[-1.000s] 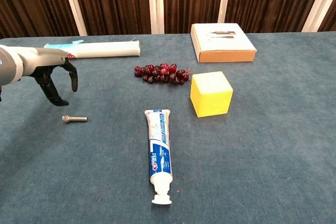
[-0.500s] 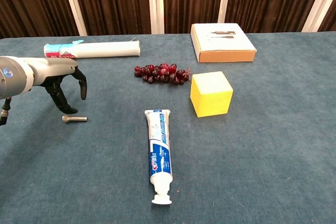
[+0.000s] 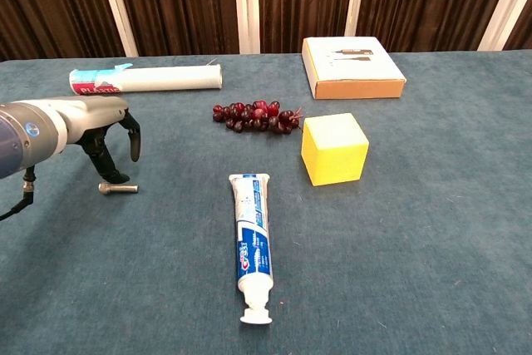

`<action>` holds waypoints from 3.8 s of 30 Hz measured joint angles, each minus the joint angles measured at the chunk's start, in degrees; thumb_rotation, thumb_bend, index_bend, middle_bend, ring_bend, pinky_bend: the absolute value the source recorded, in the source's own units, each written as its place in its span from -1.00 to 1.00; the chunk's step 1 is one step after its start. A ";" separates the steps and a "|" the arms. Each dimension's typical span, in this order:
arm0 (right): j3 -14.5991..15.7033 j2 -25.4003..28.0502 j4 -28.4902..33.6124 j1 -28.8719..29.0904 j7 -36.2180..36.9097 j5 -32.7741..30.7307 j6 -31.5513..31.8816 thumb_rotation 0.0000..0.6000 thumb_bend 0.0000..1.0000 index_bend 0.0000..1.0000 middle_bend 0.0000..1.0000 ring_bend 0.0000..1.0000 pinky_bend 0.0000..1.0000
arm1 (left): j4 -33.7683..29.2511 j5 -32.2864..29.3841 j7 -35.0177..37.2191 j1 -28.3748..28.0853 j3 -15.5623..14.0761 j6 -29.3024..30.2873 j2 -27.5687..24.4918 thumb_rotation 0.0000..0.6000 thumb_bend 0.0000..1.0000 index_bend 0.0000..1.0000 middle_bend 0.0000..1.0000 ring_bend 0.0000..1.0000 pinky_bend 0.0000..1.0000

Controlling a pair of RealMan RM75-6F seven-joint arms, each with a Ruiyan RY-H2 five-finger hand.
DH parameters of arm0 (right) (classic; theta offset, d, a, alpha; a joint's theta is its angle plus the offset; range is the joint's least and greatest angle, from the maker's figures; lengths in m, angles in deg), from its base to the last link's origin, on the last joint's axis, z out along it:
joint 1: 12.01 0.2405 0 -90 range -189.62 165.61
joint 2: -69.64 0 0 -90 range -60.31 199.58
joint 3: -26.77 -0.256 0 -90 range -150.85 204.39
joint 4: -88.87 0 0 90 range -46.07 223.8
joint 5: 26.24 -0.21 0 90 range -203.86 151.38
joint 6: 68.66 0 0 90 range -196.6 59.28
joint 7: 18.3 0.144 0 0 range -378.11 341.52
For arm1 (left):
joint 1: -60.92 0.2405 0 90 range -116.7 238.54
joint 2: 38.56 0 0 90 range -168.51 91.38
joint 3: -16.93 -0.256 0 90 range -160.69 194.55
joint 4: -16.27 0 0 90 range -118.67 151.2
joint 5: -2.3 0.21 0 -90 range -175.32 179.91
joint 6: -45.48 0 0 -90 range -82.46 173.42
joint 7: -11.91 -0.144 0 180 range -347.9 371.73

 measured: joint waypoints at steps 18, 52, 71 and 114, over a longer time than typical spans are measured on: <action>-0.06 0.13 -0.42 0.05 0.95 -0.10 -0.27 1.00 -0.69 -0.67 -0.78 -0.85 -1.00 | 3.88 4.36 0.69 2.70 -0.53 0.02 4.07 1.00 -0.12 -0.02 -0.70 -1.00 -1.00; -0.10 0.26 -0.79 0.36 1.98 -0.88 -1.37 1.00 -0.69 -0.67 -0.78 -0.85 -1.00 | 6.35 10.03 -2.92 5.96 0.18 0.50 7.46 1.00 -0.12 0.02 -0.69 -1.00 -1.00; -0.17 0.50 -0.84 0.32 2.52 -1.15 -1.45 1.00 -0.69 -0.67 -0.78 -0.85 -1.00 | 7.03 11.51 -4.92 7.04 0.65 0.07 8.30 1.00 -0.06 0.08 -0.66 -1.00 -1.00; -0.08 0.44 -0.73 0.40 2.98 -0.94 -1.62 1.00 -0.69 -0.67 -0.78 -0.85 -1.00 | 1.01 13.48 -0.25 10.16 4.49 -1.90 2.19 1.00 0.07 0.14 -0.61 -1.00 -1.00</action>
